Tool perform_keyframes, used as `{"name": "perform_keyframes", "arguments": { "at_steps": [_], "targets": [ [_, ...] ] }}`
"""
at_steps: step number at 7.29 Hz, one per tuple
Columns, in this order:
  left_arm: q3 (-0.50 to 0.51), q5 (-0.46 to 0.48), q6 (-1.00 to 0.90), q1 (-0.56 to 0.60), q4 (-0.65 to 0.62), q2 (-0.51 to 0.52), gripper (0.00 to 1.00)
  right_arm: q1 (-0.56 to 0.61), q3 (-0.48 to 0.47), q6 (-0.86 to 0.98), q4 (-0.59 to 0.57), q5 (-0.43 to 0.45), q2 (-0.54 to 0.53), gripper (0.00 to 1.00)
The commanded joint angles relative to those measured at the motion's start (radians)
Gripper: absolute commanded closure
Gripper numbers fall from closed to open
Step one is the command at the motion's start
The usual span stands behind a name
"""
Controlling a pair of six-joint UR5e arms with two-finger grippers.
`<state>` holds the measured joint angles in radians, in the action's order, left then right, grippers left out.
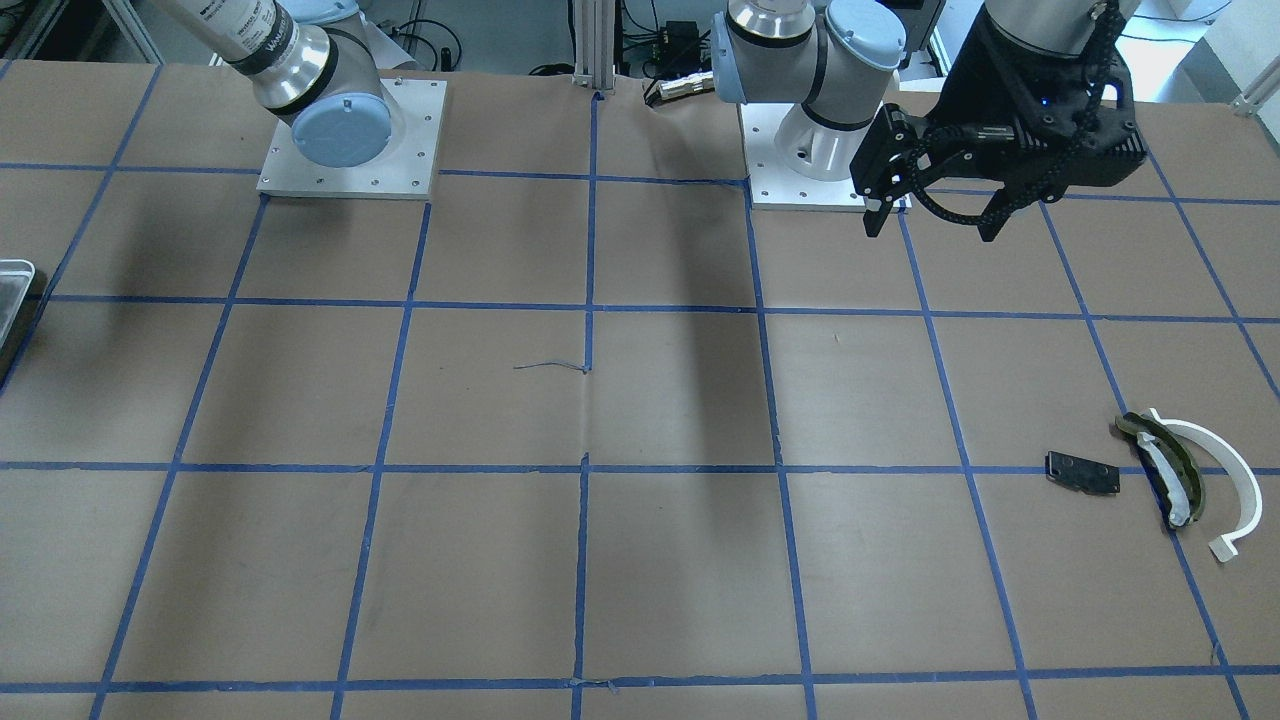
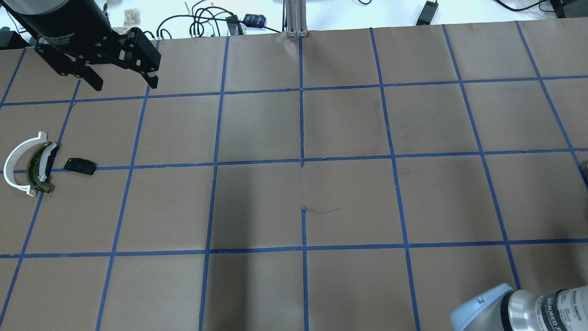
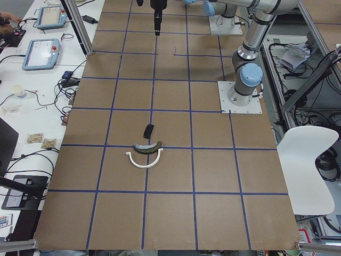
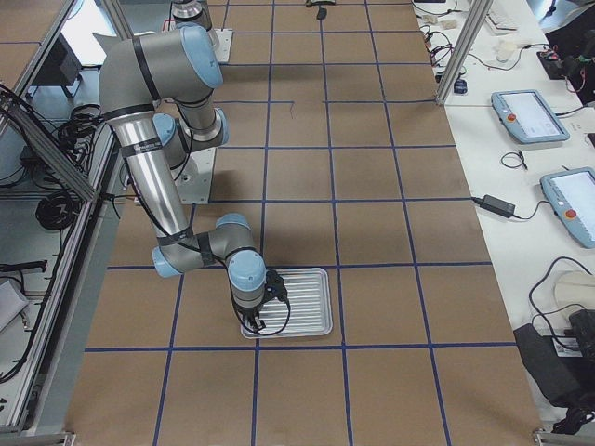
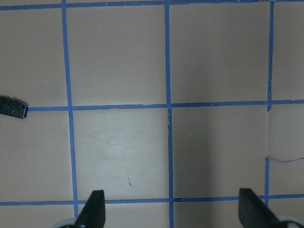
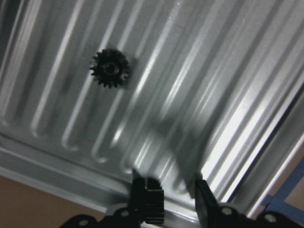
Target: Place bearing gear from tray to pile
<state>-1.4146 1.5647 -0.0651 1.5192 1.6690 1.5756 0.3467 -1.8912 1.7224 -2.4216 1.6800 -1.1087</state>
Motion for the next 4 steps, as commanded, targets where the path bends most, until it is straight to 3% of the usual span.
{"name": "perform_keyframes", "arguments": {
  "at_steps": [1, 3, 4],
  "targets": [
    [0.0, 0.0, -0.001, -0.001, 0.0, 0.001, 0.0, 0.001, -0.002, -0.003, 0.009, 0.007, 0.0, 0.99],
    [0.0, -0.003, 0.001, -0.001, 0.0, 0.001, 0.0, 0.014, -0.003, -0.042, 0.042, 0.0, -0.044, 1.0],
    [0.0, -0.002, -0.001, -0.001, 0.0, 0.001, 0.0, 0.043, -0.006, -0.102, 0.121, -0.008, -0.125, 1.0]
  ]
}}
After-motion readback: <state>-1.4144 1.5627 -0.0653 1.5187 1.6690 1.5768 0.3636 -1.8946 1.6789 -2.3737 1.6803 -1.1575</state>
